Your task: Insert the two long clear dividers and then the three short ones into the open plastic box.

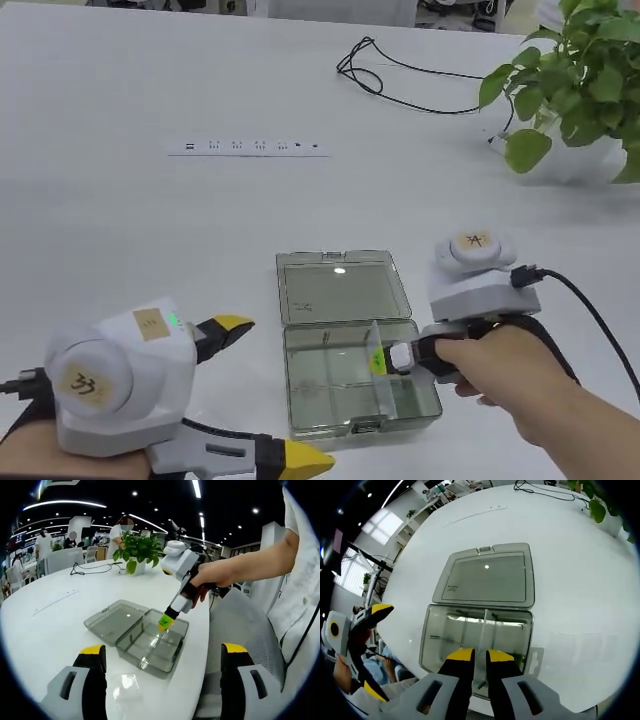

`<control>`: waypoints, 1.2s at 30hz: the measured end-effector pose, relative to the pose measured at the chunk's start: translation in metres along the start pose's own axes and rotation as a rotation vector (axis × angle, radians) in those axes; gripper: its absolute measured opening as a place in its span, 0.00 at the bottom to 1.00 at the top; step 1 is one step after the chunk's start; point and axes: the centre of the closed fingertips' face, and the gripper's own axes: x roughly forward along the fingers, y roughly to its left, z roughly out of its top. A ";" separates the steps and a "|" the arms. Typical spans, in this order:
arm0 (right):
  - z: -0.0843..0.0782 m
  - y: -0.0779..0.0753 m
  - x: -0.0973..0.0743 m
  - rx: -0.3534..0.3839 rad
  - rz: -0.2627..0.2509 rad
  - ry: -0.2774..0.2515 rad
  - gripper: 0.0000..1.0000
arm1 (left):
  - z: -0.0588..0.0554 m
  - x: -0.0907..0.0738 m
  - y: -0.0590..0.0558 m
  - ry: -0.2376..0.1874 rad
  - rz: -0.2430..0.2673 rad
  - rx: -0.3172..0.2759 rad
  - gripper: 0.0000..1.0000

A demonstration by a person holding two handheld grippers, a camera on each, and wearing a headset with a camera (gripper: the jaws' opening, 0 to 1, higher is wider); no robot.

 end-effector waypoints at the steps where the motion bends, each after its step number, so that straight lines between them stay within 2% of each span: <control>1: 0.000 0.000 0.000 -0.004 0.002 0.000 0.10 | 0.000 0.000 0.000 0.000 0.003 0.000 0.97; 8: -0.005 0.000 0.001 -0.037 0.030 -0.011 0.14 | 0.000 -0.003 -0.001 0.008 0.019 -0.006 0.97; 10: -0.006 0.003 -0.001 -0.037 0.054 -0.022 0.16 | 0.002 -0.004 -0.002 0.008 0.026 -0.009 0.96; 21: 0.000 0.005 -0.021 -0.091 0.109 -0.074 0.21 | 0.009 -0.008 -0.012 0.017 0.062 -0.015 0.95; 26: 0.006 0.006 -0.033 -0.169 0.135 -0.113 0.26 | 0.011 -0.012 -0.014 0.021 0.080 -0.014 0.95; 28: 0.006 0.007 -0.037 -0.172 0.145 -0.114 0.28 | 0.012 -0.013 -0.014 0.025 0.087 -0.017 0.95; 36: 0.009 0.008 -0.056 -0.288 0.182 -0.152 0.36 | 0.014 -0.018 -0.012 0.029 0.133 -0.020 0.94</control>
